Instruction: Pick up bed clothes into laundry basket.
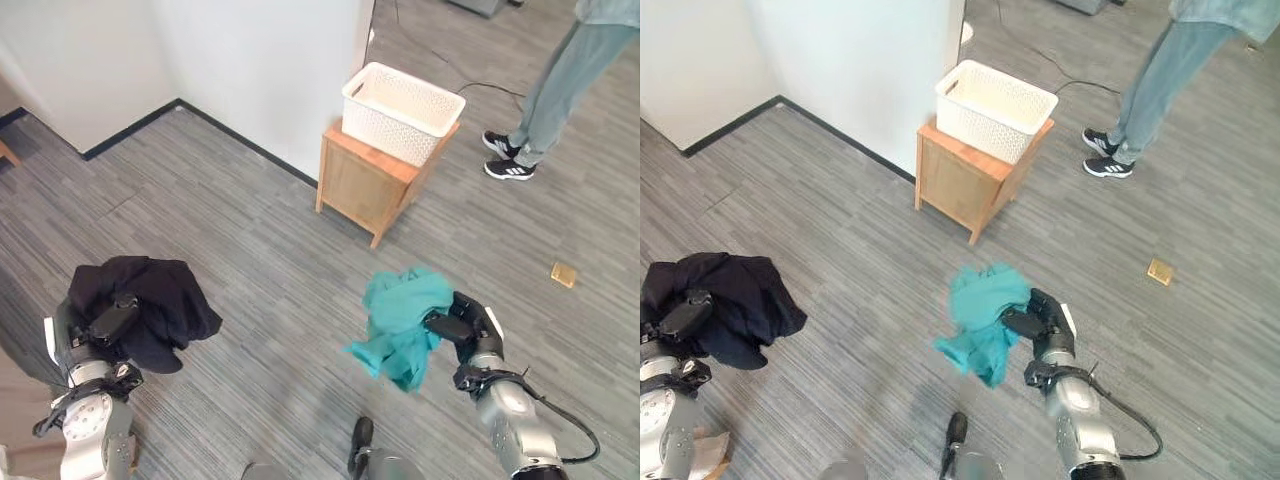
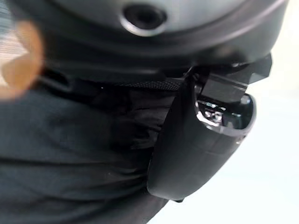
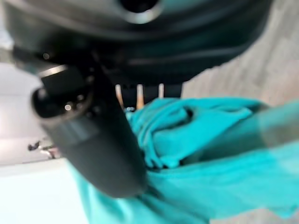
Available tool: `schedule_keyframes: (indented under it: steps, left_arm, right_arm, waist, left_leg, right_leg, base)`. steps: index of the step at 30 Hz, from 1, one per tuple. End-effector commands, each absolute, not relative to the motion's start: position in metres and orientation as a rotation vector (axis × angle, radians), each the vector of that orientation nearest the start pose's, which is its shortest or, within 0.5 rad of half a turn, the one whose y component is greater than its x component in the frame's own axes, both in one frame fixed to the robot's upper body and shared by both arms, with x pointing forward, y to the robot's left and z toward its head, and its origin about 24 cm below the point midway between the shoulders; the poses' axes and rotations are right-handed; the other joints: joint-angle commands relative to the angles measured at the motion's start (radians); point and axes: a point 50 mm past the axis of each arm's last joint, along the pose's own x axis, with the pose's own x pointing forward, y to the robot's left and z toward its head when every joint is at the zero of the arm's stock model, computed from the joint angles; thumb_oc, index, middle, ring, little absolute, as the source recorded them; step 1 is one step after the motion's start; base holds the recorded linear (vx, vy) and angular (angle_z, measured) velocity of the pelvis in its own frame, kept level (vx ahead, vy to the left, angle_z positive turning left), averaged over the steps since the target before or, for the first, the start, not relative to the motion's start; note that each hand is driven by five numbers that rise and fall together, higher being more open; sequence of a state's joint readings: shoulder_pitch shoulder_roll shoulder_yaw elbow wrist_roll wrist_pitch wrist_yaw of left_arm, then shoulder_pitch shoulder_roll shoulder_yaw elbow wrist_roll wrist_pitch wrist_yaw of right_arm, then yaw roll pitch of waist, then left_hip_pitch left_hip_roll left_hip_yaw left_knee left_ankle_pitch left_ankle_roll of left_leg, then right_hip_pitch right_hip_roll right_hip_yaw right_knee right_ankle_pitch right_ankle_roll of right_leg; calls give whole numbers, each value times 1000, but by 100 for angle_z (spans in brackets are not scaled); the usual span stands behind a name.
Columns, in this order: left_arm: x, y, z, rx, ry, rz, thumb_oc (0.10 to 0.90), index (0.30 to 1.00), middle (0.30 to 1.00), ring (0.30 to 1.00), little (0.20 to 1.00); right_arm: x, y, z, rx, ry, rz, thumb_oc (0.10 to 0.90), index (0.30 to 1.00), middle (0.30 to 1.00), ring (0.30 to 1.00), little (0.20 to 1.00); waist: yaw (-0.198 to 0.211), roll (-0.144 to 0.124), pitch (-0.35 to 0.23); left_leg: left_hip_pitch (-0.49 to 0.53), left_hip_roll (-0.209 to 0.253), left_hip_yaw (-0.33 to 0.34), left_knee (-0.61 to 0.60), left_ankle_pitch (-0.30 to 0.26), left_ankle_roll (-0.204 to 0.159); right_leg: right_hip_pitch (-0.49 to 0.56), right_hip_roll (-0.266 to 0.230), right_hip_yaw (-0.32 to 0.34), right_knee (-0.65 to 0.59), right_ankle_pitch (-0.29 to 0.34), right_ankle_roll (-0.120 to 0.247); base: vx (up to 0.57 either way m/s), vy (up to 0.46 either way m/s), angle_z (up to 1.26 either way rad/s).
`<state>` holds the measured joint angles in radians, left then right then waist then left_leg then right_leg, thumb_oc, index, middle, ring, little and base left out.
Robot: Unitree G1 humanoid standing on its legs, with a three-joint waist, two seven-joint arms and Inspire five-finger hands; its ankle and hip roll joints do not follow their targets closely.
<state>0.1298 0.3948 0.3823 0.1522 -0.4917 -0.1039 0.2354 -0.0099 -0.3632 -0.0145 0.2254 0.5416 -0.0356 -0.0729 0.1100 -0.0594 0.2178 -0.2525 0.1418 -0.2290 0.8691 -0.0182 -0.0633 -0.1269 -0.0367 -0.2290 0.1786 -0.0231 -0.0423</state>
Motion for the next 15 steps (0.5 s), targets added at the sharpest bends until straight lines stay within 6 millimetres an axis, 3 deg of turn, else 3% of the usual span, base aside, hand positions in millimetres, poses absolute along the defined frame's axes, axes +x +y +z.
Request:
schedule_keyframes:
  steps: [1, 5, 6, 7, 8, 9, 10, 11, 12, 13, 14, 15]
  left_arm:
    - [199, 356, 139, 25, -446, 683, 400, 300, 300, 300, 300]
    - [196, 354, 134, 37, -422, 663, 400, 300, 300, 300, 300]
    - [190, 355, 128, 91, -385, 657, 400, 300, 300, 300, 300]
    - [188, 356, 128, 94, -386, 663, 400, 300, 300, 300, 300]
    - [187, 357, 128, 105, -384, 678, 400, 300, 300, 300, 300]
    - [183, 361, 131, 115, -395, 693, 400, 300, 300, 300, 300]
    - [182, 362, 132, 117, -397, 696, 400, 300, 300, 300, 300]
    - [174, 367, 137, 164, -407, 728, 400, 300, 300, 300, 300]
    - [174, 368, 138, 166, -408, 729, 400, 300, 300, 300, 300]
    - [172, 370, 137, 173, -395, 750, 400, 300, 300, 300, 300]
    - [174, 371, 142, 178, -410, 752, 400, 300, 300, 300, 300]
    - [181, 365, 149, 178, -447, 719, 400, 300, 300, 300, 300]
  right_arm:
    - [277, -246, 107, 220, -295, -160, 400, 300, 300, 300, 300]
    - [282, -245, 126, 199, -359, -126, 400, 300, 300, 300, 300]
    - [291, -233, 135, 177, -389, -77, 400, 300, 300, 300, 300]
    - [295, -226, 141, 167, -402, -46, 400, 300, 300, 300, 300]
    - [300, -217, 144, 175, -410, -14, 400, 300, 300, 300, 300]
    - [304, -210, 150, 198, -427, 13, 400, 300, 300, 300, 300]
    - [305, -208, 150, 201, -427, 16, 400, 300, 300, 300, 300]
    - [308, -188, 155, 224, -445, 81, 400, 300, 300, 300, 300]
    - [308, -187, 155, 225, -446, 82, 400, 300, 300, 300, 300]
    - [308, -183, 152, 214, -440, 82, 400, 300, 300, 300, 300]
    - [308, -180, 153, 183, -441, 95, 400, 300, 300, 300, 300]
    - [308, -178, 155, 157, -442, 116, 400, 300, 300, 300, 300]
  waist:
    - [43, -41, -4]
    - [107, -36, -39]
    - [171, -19, -74]
    - [195, -13, -87]
    - [209, -24, -96]
    - [221, -31, -109]
    - [222, -36, -104]
    - [245, -79, -110]
    - [247, -80, -112]
    - [251, -103, -109]
    - [248, -102, -99]
    - [213, -47, -79]
  left_leg:
    - [-76, -63, 53, -81, 39, 24]
    - [-144, -107, 176, -420, 49, 11]
    - [-114, -185, 181, -767, 126, 23]
    - [-125, -206, 168, -840, 155, 23]
    - [-134, -220, 190, -892, 190, 16]
    - [-115, -218, 195, -865, 206, 22]
    - [-112, -219, 201, -860, 200, 23]
    - [-91, -229, 201, -806, 183, 61]
    - [-97, -226, 205, -802, 184, 62]
    - [-85, -234, 205, -765, 161, 78]
    - [-55, -229, 210, -748, 132, 92]
    - [48, -197, 175, -776, 107, 106]
  right_leg:
    - [95, -44, 41, -147, -3, 109]
    - [202, -16, 43, -200, -55, 110]
    - [281, 33, 63, -219, -105, 116]
    - [315, 51, 78, -222, -124, 112]
    - [359, 54, 94, -219, -151, 108]
    - [383, 56, 93, -204, -174, 115]
    - [386, 52, 97, -198, -178, 116]
    - [372, 11, 86, -68, -156, 150]
    - [366, 12, 89, -62, -157, 151]
    - [323, -28, 81, 106, -34, 202]
    - [275, -70, 69, 267, 115, 257]
    - [139, -64, 70, 440, 185, 256]
  base:
    - [879, -58, -4]
    - [742, 79, -16]
    - [1060, 217, -61]
    - [1159, 234, -46]
    - [788, 168, -41]
    - [534, 112, -57]
    - [686, 217, -66]
    - [414, 149, -57]
    - [577, 258, -31]
    - [352, 223, -41]
    - [689, 411, -38]
    - [511, 298, -32]
